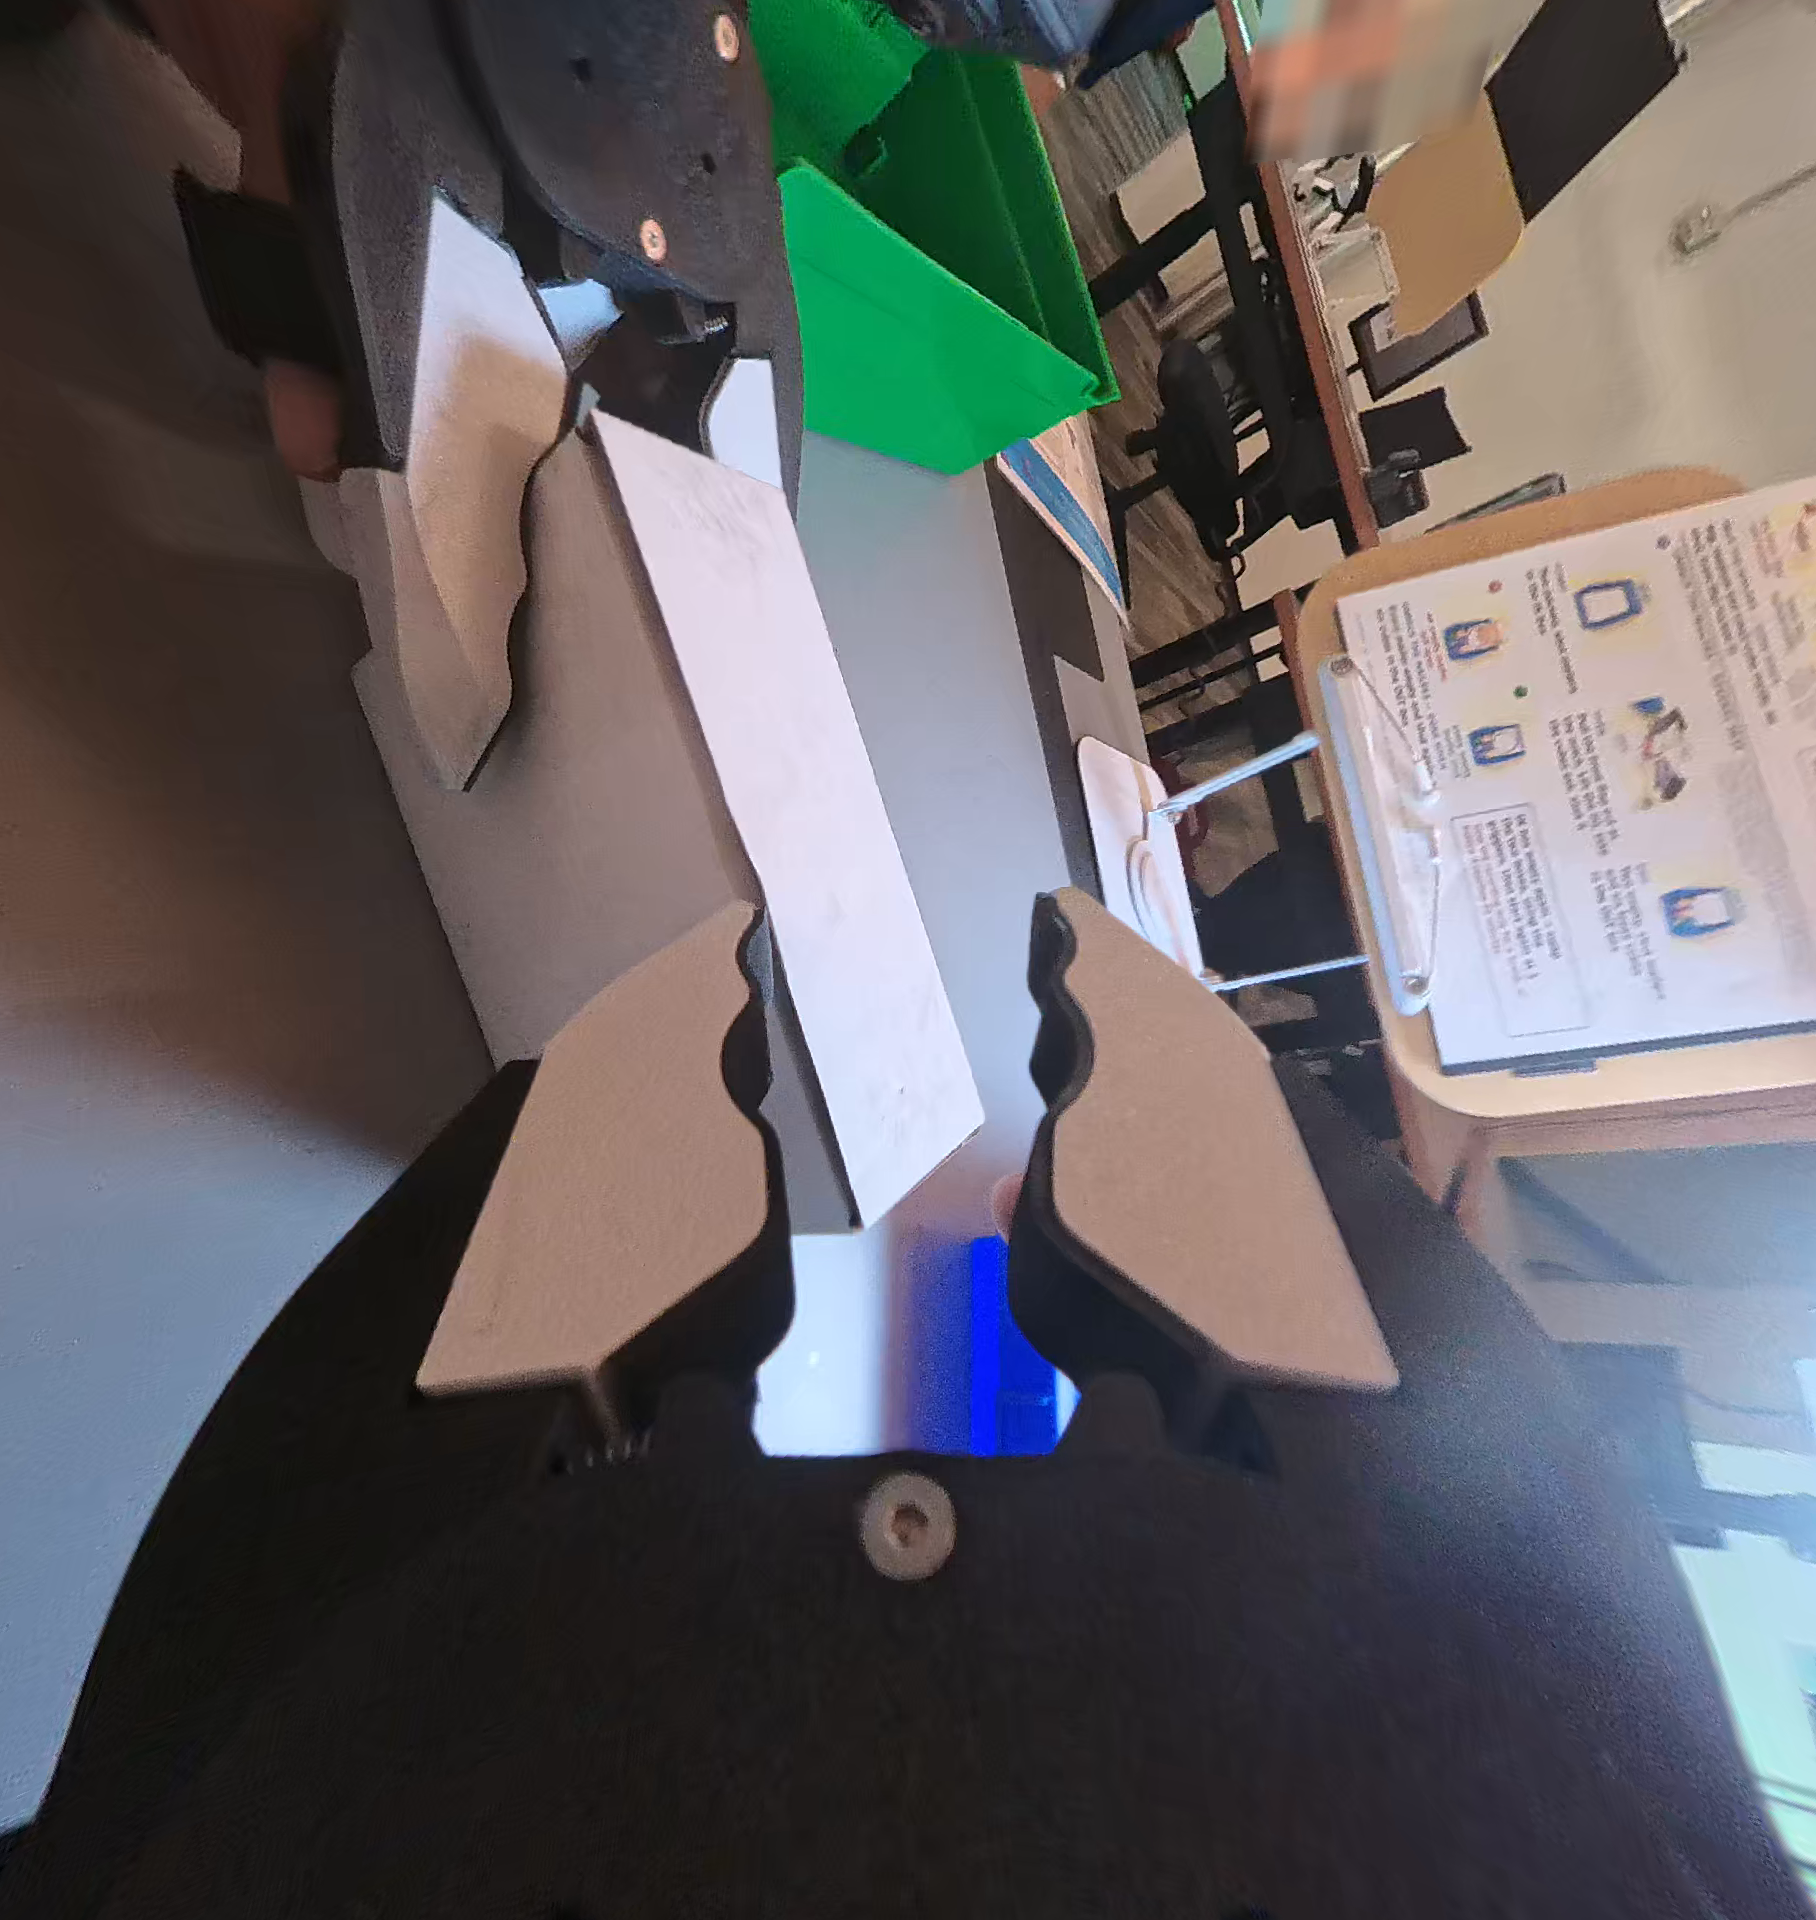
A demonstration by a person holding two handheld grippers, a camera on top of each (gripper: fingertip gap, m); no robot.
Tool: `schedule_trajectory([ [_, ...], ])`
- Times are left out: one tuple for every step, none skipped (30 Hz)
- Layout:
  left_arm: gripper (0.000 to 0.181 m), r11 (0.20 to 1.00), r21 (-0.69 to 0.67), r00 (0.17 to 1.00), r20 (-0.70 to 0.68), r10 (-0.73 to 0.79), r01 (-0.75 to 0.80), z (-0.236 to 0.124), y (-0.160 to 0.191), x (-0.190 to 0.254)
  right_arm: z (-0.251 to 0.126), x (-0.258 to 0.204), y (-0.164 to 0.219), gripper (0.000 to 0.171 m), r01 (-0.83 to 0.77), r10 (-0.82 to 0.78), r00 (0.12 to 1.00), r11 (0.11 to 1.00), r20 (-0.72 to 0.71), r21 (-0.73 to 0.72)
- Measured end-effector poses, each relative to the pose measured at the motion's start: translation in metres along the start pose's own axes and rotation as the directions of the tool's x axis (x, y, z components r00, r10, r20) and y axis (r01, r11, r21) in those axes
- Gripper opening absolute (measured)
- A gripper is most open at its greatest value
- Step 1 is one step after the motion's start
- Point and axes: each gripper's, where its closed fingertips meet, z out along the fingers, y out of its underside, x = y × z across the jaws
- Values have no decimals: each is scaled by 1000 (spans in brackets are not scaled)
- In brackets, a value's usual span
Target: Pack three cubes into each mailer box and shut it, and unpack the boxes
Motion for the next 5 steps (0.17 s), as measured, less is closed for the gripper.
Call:
schedule_trajectory([
  [79,1000,-5,1000,1,0,0,0,0,1,1,0,-2,48,30,-30,1000,999,-6,-10],
  [78,1000,-10,1000,2,-2,2,0,0,2,1,1,-3,48,74,-74,997,997,-20,-27],
  [77,1000,-18,1000,2,-5,5,0,1,2,2,2,-4,47,126,-128,991,991,-37,-46],
  [77,1000,-20,1000,-1,-7,7,0,1,3,3,1,-6,46,169,-172,984,984,-44,-62],
  [77,1000,-23,1000,-6,1,-1,0,1,4,4,0,-8,45,201,-204,978,977,-45,-74],
])
